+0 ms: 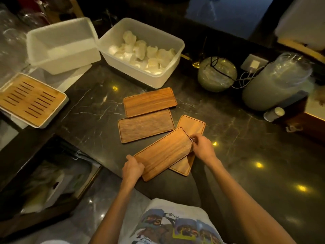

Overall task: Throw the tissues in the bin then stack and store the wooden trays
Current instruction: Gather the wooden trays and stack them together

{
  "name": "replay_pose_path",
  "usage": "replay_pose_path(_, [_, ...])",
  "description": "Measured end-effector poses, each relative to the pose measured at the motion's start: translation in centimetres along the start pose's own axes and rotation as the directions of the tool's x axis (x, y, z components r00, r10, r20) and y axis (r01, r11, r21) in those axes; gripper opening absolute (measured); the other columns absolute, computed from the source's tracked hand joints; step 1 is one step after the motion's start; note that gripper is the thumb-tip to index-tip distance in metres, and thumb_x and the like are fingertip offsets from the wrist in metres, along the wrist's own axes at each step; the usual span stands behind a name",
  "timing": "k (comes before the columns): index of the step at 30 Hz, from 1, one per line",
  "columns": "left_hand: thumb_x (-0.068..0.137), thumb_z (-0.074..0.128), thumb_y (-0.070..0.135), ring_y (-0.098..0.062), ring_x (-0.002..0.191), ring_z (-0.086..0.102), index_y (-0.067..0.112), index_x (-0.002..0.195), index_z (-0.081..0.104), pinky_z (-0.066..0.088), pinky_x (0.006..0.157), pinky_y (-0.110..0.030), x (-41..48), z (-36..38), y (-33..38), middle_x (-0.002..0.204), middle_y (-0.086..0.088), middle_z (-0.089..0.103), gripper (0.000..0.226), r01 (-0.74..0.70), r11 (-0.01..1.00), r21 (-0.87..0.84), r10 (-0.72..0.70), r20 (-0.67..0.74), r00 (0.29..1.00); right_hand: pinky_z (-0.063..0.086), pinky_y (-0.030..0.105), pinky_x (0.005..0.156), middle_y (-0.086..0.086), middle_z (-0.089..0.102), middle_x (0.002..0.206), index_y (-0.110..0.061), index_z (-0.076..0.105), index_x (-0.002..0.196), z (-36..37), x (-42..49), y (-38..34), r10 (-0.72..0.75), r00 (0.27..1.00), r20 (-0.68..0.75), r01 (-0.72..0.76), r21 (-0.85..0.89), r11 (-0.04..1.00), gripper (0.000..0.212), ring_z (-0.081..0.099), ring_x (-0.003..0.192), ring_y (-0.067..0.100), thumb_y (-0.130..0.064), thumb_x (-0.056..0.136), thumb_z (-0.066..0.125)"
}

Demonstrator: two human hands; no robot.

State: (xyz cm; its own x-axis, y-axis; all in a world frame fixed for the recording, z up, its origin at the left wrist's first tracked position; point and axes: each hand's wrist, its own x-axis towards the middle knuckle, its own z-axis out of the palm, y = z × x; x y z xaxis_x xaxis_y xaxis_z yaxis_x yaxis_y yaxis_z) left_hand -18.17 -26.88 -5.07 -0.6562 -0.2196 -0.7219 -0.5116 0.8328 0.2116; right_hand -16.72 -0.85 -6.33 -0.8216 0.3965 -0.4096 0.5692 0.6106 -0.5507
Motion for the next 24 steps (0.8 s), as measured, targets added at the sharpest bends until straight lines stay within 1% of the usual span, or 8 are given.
replay_pose_path(2, [0.09,0.046,0.011,-0.042,0.107,0.062,0.004,0.13,0.028,0.053,0.093,-0.048,-0.7,-0.1,0.2,0.124,-0.025,0.057,0.044,0.009,0.999,-0.054,-0.008,0.025,1.0,0.051,0.034,0.083,0.004,0.066,0.106,-0.02,0.063,0.109,-0.6,-0.4,0.4,0.025,0.999,0.024,-0.026,0.037,0.999,0.023,0.062,0.098,0.021,-0.011,0.089,0.058])
replay_pose_path(4, [0.09,0.047,0.009,-0.042,0.111,0.059,0.004,0.131,0.028,0.052,0.094,-0.046,-1.9,0.2,0.4,0.126,-0.024,0.055,0.045,-0.017,0.999,-0.051,0.016,-0.015,1.0,0.051,0.034,0.079,0.0,0.064,0.1,-0.023,0.06,0.103,-1.6,-1.5,1.6,0.046,0.998,0.035,-0.049,0.098,0.994,0.017,0.061,0.093,0.019,-0.014,0.089,0.057])
replay_pose_path(7, [0.09,0.048,0.009,-0.039,0.112,0.056,0.008,0.123,0.034,0.046,0.088,-0.046,-4.5,1.3,1.1,0.124,-0.021,0.055,0.035,-0.163,0.984,-0.068,0.157,-0.082,0.984,0.049,0.029,0.076,-0.002,0.063,0.095,-0.022,0.059,0.1,-3.8,-4.3,5.4,0.085,0.996,0.008,-0.084,0.279,0.956,0.016,0.06,0.088,0.016,-0.011,0.091,0.051])
replay_pose_path(11, [0.089,0.051,0.007,-0.038,0.113,0.055,0.013,0.121,0.041,0.044,0.091,-0.045,-8.9,5.2,3.3,0.122,-0.018,0.056,0.034,-0.368,0.927,-0.072,0.363,-0.077,0.929,0.047,0.029,0.074,0.009,0.062,0.088,-0.006,0.061,0.106,-6.9,-10.8,13.7,0.193,0.981,-0.022,-0.165,0.434,0.886,0.022,0.056,0.079,0.019,0.002,0.085,0.06])
replay_pose_path(14, [0.09,0.052,0.008,-0.037,0.117,0.054,0.012,0.123,0.045,0.043,0.096,-0.043,-12.3,10.7,5.7,0.125,-0.02,0.056,0.034,-0.483,0.874,-0.056,0.483,-0.028,0.875,0.046,0.023,0.064,0.011,0.058,0.078,0.005,0.056,0.114,-9.0,-16.3,20.7,0.329,0.943,-0.044,-0.262,0.513,0.817,0.03,0.054,0.074,0.023,0.007,0.085,0.063])
replay_pose_path(18, [0.09,0.053,0.004,-0.031,0.113,0.058,0.009,0.116,0.049,0.043,0.087,-0.035,-17.3,19.2,8.8,0.12,-0.016,0.061,0.026,-0.642,0.767,0.007,0.639,0.089,0.764,0.05,0.034,0.068,0.01,0.059,0.081,0.001,0.056,0.119,-11.1,-23.6,29.4,0.485,0.871,-0.07,-0.365,0.569,0.737,0.03,0.058,0.08,0.027,0.006,0.089,0.057])
replay_pose_path(21, [0.092,0.055,0.009,-0.014,0.096,0.052,0.017,0.101,0.045,0.039,0.077,-0.027,-21.0,24.8,9.8,0.117,-0.012,0.059,0.015,-0.698,0.716,0.03,0.686,0.155,0.711,0.053,0.049,0.081,0.01,0.063,0.084,-0.006,0.058,0.116,-11.7,-28.3,35.2,0.57,0.819,-0.073,-0.441,0.555,0.705,0.026,0.063,0.085,0.033,0.001,0.09,0.056])
replay_pose_path(24, [0.091,0.056,0.01,-0.02,0.1,0.054,0.013,0.105,0.047,0.043,0.079,-0.03,-23.3,28.9,10.4,0.118,-0.013,0.056,0.017,-0.725,0.682,0.092,0.701,0.199,0.685,0.053,0.051,0.082,0.006,0.063,0.078,-0.005,0.058,0.115,-11.5,-31.3,39.3,0.612,0.786,-0.089,-0.467,0.564,0.681,0.026,0.065,0.082,0.031,0.0,0.09,0.056])
